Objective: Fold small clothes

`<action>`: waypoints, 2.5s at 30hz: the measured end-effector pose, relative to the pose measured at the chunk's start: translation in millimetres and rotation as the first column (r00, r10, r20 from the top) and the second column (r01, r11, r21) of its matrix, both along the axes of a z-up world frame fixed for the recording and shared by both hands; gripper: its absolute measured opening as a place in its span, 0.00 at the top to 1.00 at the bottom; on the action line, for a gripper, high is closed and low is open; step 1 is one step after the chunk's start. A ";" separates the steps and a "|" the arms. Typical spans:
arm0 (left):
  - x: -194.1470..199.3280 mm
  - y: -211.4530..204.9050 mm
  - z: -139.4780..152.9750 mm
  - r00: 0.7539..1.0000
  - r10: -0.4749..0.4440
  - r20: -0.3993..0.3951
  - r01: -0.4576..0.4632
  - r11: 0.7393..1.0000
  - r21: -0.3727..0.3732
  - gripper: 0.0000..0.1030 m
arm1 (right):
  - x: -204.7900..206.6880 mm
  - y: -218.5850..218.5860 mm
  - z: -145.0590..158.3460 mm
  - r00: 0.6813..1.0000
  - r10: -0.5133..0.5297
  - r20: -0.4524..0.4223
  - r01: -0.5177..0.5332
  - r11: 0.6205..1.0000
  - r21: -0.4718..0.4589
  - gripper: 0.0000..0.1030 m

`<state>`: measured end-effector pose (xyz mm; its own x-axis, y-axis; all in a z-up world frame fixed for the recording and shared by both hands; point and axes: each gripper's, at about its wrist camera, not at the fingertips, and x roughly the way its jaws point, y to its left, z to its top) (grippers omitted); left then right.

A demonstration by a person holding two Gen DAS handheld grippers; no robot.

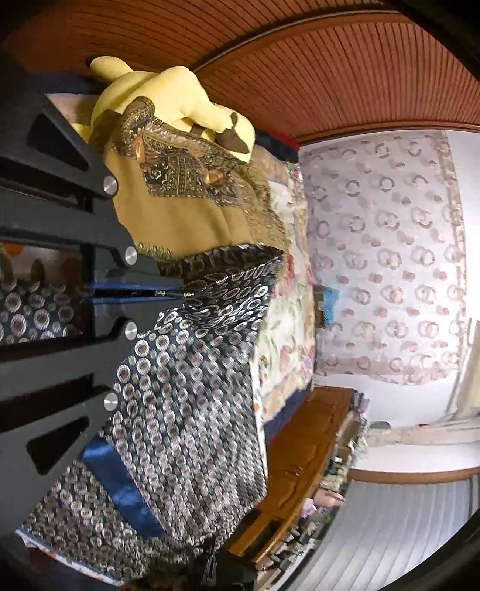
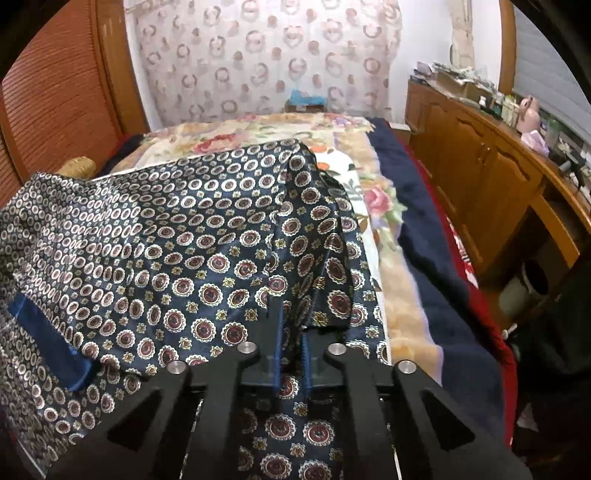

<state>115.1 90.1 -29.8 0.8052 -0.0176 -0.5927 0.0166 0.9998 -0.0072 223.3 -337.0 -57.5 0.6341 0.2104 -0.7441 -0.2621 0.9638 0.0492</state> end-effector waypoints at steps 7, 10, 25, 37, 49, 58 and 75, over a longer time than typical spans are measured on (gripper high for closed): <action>-31.4 -11.6 18.3 0.997 -0.036 0.069 0.039 0.999 -0.035 1.00 | -22.0 -16.9 31.0 0.995 0.000 0.096 -0.005 0.999 0.049 1.00; -46.3 -13.3 23.7 0.995 -0.048 0.086 0.054 0.996 -0.071 1.00 | -24.2 -20.2 42.6 0.993 0.003 0.114 -0.009 0.999 0.052 1.00; -119.0 -2.8 -20.1 1.000 0.009 -0.010 -0.011 0.991 -0.131 1.00 | -64.2 -56.7 90.1 0.980 0.006 0.197 -0.016 0.999 0.047 1.00; -134.0 -3.0 -68.3 0.989 0.067 -0.135 -0.085 0.987 -0.135 1.00 | -60.6 -63.6 45.4 0.996 -0.020 0.092 0.022 1.000 -0.012 1.00; -133.3 -5.4 -59.4 0.992 0.079 -0.103 -0.089 0.991 -0.097 0.65 | -78.4 -50.9 48.3 0.992 -0.013 0.125 0.017 0.999 -0.033 0.94; -129.0 -6.1 -60.1 0.990 0.094 -0.104 -0.103 0.991 -0.084 0.47 | -93.4 -19.9 70.3 0.979 0.063 0.193 -0.053 0.997 -0.055 0.59; -126.3 -0.9 -73.5 0.984 0.121 -0.133 -0.132 0.988 -0.084 0.47 | -101.7 117.2 11.1 0.940 0.332 0.075 -0.334 0.942 0.015 0.50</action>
<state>-11.1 89.2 -103.3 0.7224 0.0206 -0.6912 -0.1170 0.9888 -0.0928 121.6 -219.8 -46.4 0.5746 0.4380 -0.6914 -0.5716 0.8194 0.0440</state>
